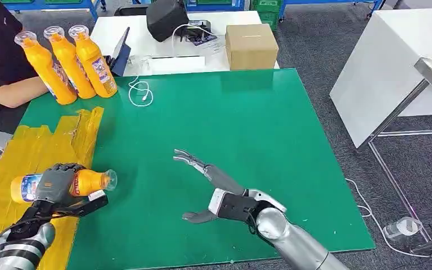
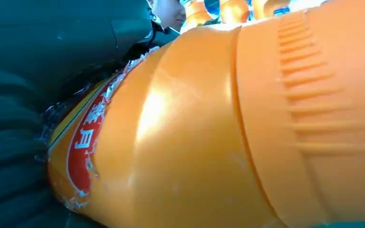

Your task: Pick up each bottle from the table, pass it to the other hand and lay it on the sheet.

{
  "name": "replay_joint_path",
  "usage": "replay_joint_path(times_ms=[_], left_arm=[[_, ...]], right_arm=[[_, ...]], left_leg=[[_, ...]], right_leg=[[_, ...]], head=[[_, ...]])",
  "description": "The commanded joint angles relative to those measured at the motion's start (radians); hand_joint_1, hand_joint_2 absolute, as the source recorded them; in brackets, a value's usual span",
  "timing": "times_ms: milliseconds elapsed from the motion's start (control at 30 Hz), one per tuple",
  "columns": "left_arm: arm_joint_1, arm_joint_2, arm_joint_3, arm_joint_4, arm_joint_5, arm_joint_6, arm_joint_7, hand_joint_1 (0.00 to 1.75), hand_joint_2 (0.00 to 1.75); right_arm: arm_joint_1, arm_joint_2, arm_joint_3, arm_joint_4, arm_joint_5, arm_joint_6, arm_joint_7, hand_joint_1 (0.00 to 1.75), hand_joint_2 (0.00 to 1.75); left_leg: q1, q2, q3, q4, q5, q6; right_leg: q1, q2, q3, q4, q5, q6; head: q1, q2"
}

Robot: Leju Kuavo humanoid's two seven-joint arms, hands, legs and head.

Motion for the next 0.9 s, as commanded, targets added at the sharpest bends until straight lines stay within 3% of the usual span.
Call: replay_joint_path(times_ms=[33, 67, 133, 300, 500, 667, 700, 900], left_arm=[[0.030, 0.002, 0.013, 0.124, 0.099, -0.134, -0.152, 1.75, 0.00], [0.042, 0.004, 0.011, 0.110, 0.135, -0.164, -0.190, 0.00, 0.00], [0.115, 0.020, -0.009, 0.024, 0.199, -0.191, -0.286, 0.00, 0.00], [0.264, 0.044, -0.036, -0.205, 0.320, -0.286, -0.378, 0.00, 0.00], [0.278, 0.040, -0.109, -0.293, 0.495, -0.408, -0.383, 0.00, 0.00], [0.281, 0.039, -0.116, -0.297, 0.510, -0.408, -0.383, 0.00, 0.00], [0.285, 0.041, -0.129, -0.328, 0.570, -0.417, -0.383, 0.00, 0.00], [0.278, 0.014, -0.130, -0.370, 0.629, -0.428, -0.383, 0.00, 0.00]], right_arm=[[-0.061, -0.016, 0.021, 0.059, -0.005, 0.018, -0.008, 0.00, 1.75], [-0.068, -0.014, 0.020, 0.065, -0.007, 0.021, -0.009, 0.00, 1.75], [-0.083, -0.010, 0.015, 0.068, -0.010, 0.021, -0.008, 0.00, 1.75], [-0.115, -0.016, 0.000, 0.070, -0.030, 0.040, -0.002, 0.00, 1.75], [-0.153, -0.004, 0.017, 0.094, -0.028, 0.044, 0.008, 0.00, 1.75], [-0.155, -0.007, 0.018, 0.091, -0.025, 0.044, 0.006, 0.00, 1.75], [-0.159, -0.023, 0.030, 0.078, 0.001, 0.034, 0.007, 0.00, 0.00], [-0.156, -0.032, 0.011, 0.066, 0.003, 0.022, 0.002, 0.00, 0.00]], left_leg=[[0.001, 0.005, 0.000, -0.001, 0.001, 0.000], [0.000, 0.005, 0.001, -0.001, 0.000, 0.000], [0.000, 0.006, 0.001, -0.002, 0.001, 0.000], [-0.001, 0.005, 0.003, -0.001, -0.001, 0.000], [-0.001, 0.002, -0.001, -0.001, 0.001, 0.000], [-0.001, 0.001, -0.002, -0.001, 0.003, 0.001], [-0.003, -0.001, 0.000, -0.001, 0.002, 0.002], [-0.003, -0.003, -0.001, 0.000, 0.002, 0.002]], right_leg=[[0.001, 0.005, -0.001, -0.002, 0.002, -0.002], [0.000, 0.004, -0.001, -0.001, 0.002, -0.001], [0.000, 0.005, -0.001, -0.001, 0.002, -0.002], [-0.001, 0.005, 0.001, 0.000, 0.000, 0.000], [-0.001, 0.001, -0.001, -0.001, 0.002, -0.002], [0.000, 0.001, -0.002, -0.002, 0.003, -0.002], [-0.003, -0.001, 0.000, -0.001, 0.001, -0.001], [-0.003, -0.003, 0.000, 0.000, 0.000, -0.001]], head=[[0.000, 0.000], [0.000, 0.000], [0.000, 0.000], [0.000, 0.000], [0.000, 0.000], [0.000, 0.000], [0.000, 0.000], [-0.001, 0.000]])
